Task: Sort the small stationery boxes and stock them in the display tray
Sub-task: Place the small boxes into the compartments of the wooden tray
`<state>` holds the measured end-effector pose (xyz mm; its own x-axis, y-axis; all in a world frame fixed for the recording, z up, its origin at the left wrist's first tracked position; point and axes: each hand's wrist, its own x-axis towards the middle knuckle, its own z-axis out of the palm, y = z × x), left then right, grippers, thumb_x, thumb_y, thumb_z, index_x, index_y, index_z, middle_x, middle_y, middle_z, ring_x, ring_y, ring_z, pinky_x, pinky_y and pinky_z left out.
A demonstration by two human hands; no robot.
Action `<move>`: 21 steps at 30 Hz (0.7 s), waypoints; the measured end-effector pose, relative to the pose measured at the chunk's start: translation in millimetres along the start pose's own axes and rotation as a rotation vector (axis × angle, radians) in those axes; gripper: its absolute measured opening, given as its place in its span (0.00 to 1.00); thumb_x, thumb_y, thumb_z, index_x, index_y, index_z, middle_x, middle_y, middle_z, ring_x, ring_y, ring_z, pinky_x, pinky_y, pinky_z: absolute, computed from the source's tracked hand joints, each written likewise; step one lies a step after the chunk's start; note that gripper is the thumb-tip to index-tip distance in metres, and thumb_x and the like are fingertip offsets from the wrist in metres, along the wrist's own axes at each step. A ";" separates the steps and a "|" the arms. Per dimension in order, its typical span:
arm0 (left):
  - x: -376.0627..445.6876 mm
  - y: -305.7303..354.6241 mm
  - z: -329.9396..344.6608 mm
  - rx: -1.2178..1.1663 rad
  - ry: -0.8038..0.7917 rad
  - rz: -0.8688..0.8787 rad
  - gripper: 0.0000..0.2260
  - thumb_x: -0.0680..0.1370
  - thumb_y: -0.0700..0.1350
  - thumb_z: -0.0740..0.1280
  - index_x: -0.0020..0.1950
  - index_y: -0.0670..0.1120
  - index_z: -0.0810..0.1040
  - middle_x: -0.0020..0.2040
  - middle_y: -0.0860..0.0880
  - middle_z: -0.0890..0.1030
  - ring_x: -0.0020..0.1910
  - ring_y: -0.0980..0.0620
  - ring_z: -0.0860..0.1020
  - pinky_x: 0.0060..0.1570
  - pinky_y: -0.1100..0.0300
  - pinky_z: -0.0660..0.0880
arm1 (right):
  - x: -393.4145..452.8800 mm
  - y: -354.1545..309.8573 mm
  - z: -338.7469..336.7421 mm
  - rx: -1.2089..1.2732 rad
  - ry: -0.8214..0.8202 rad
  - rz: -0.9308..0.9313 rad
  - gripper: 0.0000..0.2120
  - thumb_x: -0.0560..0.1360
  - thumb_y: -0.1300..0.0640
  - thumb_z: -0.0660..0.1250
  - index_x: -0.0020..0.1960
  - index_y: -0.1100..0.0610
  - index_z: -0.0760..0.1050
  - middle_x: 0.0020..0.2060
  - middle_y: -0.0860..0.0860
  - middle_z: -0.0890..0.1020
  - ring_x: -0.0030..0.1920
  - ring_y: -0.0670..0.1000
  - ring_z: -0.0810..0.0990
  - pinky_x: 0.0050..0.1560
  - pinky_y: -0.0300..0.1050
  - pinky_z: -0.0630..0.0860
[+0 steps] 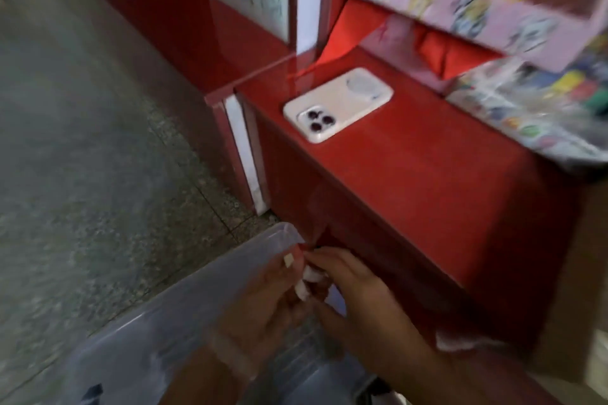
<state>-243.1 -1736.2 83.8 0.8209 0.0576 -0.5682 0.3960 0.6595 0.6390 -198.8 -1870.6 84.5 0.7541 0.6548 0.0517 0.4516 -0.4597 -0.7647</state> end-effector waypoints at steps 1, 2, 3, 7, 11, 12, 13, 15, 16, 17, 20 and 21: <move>-12.7 6.7 14.0 -0.005 -0.024 0.027 0.15 0.69 0.44 0.65 0.51 0.37 0.78 0.47 0.40 0.82 0.41 0.50 0.83 0.36 0.60 0.80 | -6.7 -12.9 -13.7 0.001 0.031 -0.007 0.20 0.70 0.47 0.62 0.63 0.43 0.68 0.59 0.41 0.75 0.58 0.40 0.74 0.59 0.31 0.69; -27.8 12.1 28.1 0.006 -0.052 0.039 0.14 0.69 0.43 0.64 0.50 0.37 0.78 0.46 0.39 0.80 0.39 0.50 0.82 0.35 0.60 0.80 | -17.0 -25.3 -27.7 0.000 0.061 -0.015 0.20 0.70 0.47 0.63 0.62 0.42 0.68 0.58 0.41 0.75 0.57 0.40 0.74 0.58 0.33 0.70; -35.2 14.2 32.7 0.004 -0.069 0.049 0.12 0.70 0.43 0.64 0.49 0.37 0.79 0.44 0.39 0.80 0.38 0.50 0.82 0.34 0.61 0.79 | -21.1 -30.5 -32.4 0.006 0.075 -0.046 0.20 0.70 0.48 0.64 0.61 0.42 0.68 0.57 0.41 0.75 0.57 0.39 0.74 0.58 0.33 0.70; -99.5 10.5 89.9 0.159 -0.187 0.042 0.07 0.70 0.44 0.63 0.43 0.42 0.75 0.41 0.41 0.78 0.39 0.49 0.80 0.33 0.60 0.79 | -95.3 -68.2 -89.5 0.002 0.206 -0.088 0.21 0.71 0.56 0.70 0.62 0.46 0.70 0.56 0.44 0.77 0.58 0.39 0.74 0.59 0.34 0.70; -142.5 -9.9 154.8 0.251 -0.317 0.052 0.10 0.69 0.42 0.64 0.47 0.39 0.74 0.39 0.42 0.80 0.38 0.49 0.82 0.35 0.58 0.81 | -166.2 -83.2 -144.9 -0.042 0.341 -0.063 0.18 0.71 0.58 0.70 0.60 0.53 0.74 0.53 0.44 0.79 0.55 0.38 0.76 0.56 0.30 0.70; -149.2 -16.5 170.3 0.257 -0.351 0.063 0.10 0.69 0.42 0.64 0.48 0.39 0.74 0.39 0.42 0.81 0.38 0.49 0.82 0.35 0.58 0.80 | -181.0 -86.2 -158.6 -0.042 0.370 -0.052 0.16 0.72 0.57 0.70 0.60 0.52 0.75 0.52 0.41 0.78 0.53 0.36 0.76 0.54 0.29 0.70; -155.8 -23.5 185.5 0.257 -0.384 0.068 0.10 0.69 0.42 0.64 0.48 0.39 0.75 0.40 0.42 0.82 0.38 0.49 0.83 0.35 0.58 0.80 | -195.7 -88.3 -171.6 -0.031 0.405 -0.040 0.15 0.73 0.56 0.70 0.59 0.51 0.75 0.50 0.38 0.78 0.51 0.35 0.76 0.52 0.28 0.71; -166.8 -37.5 214.3 0.268 -0.441 0.059 0.11 0.70 0.42 0.63 0.50 0.39 0.75 0.43 0.41 0.82 0.40 0.49 0.83 0.36 0.57 0.81 | -223.2 -89.0 -194.0 -0.013 0.474 -0.028 0.12 0.74 0.56 0.69 0.57 0.50 0.76 0.48 0.37 0.78 0.50 0.36 0.77 0.50 0.30 0.73; -171.8 -45.4 227.5 0.272 -0.460 0.046 0.11 0.70 0.42 0.64 0.50 0.38 0.76 0.44 0.41 0.82 0.40 0.49 0.83 0.36 0.57 0.81 | -236.1 -87.5 -202.6 -0.028 0.499 -0.029 0.13 0.74 0.56 0.68 0.58 0.51 0.76 0.50 0.39 0.79 0.51 0.37 0.78 0.52 0.32 0.73; -176.4 -53.4 239.0 0.268 -0.465 0.029 0.11 0.70 0.41 0.64 0.50 0.38 0.76 0.43 0.41 0.82 0.39 0.49 0.83 0.35 0.57 0.80 | -247.3 -84.8 -209.2 -0.045 0.508 -0.029 0.14 0.74 0.58 0.68 0.59 0.52 0.76 0.52 0.41 0.80 0.53 0.38 0.78 0.54 0.33 0.73; -185.9 -75.8 264.8 0.278 -0.442 -0.021 0.08 0.72 0.39 0.65 0.48 0.39 0.78 0.38 0.43 0.83 0.35 0.50 0.83 0.30 0.58 0.79 | -275.8 -72.1 -221.8 -0.037 0.509 0.011 0.15 0.75 0.59 0.67 0.61 0.52 0.75 0.55 0.41 0.80 0.55 0.37 0.77 0.54 0.31 0.72; -188.4 -81.4 270.6 0.296 -0.440 -0.036 0.06 0.73 0.38 0.64 0.47 0.39 0.78 0.38 0.43 0.83 0.34 0.50 0.83 0.30 0.57 0.79 | -283.3 -67.5 -224.3 -0.037 0.503 0.022 0.15 0.74 0.58 0.67 0.61 0.52 0.75 0.54 0.41 0.80 0.54 0.37 0.77 0.53 0.30 0.72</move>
<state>-318.7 -2003.6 279.2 0.8745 -0.3230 -0.3619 0.4741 0.4118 0.7782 -335.9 -2159.6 265.6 0.8959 0.2785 0.3462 0.4429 -0.4972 -0.7461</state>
